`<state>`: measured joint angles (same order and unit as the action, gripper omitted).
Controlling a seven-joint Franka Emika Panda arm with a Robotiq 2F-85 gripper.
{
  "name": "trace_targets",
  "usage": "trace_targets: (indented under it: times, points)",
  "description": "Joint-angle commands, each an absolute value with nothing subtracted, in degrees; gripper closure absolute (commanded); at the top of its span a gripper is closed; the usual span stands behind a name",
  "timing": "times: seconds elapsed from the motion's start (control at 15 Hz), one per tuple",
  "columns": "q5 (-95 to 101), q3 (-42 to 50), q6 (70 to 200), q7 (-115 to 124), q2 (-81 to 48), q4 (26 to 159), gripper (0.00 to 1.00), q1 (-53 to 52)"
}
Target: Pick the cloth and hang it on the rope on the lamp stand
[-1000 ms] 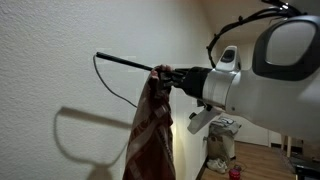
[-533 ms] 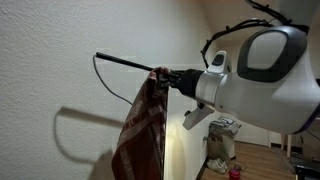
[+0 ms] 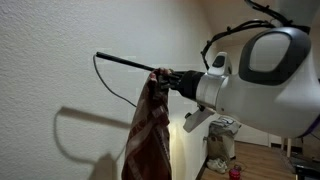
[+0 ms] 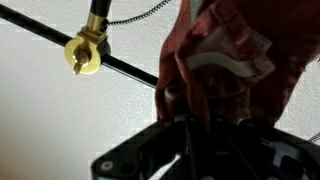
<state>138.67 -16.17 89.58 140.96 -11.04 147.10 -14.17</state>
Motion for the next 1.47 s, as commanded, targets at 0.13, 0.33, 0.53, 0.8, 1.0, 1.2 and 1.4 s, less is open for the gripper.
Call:
trace_targets:
  times: [0.13, 0.33, 0.53, 0.8, 1.0, 1.2, 1.4]
  points:
    - [136.8, -15.75, 88.43, 137.36, -12.76, 140.7, 0.99, -13.59]
    - [135.75, -15.3, 88.52, 134.91, -14.14, 137.24, 0.99, -13.33]
    - [135.18, -14.98, 88.79, 133.26, -15.9, 134.35, 0.99, -13.05]
    - [134.1, -14.94, 90.68, 128.81, -18.16, 131.44, 0.99, -12.73]
    - [133.26, -14.91, 92.72, 124.87, -19.51, 129.82, 0.99, -12.46]
    - [132.89, -14.84, 94.96, 122.38, -20.79, 128.06, 0.99, -11.94]
    - [132.52, -14.77, 96.04, 120.6, -21.73, 126.43, 0.99, -11.37]
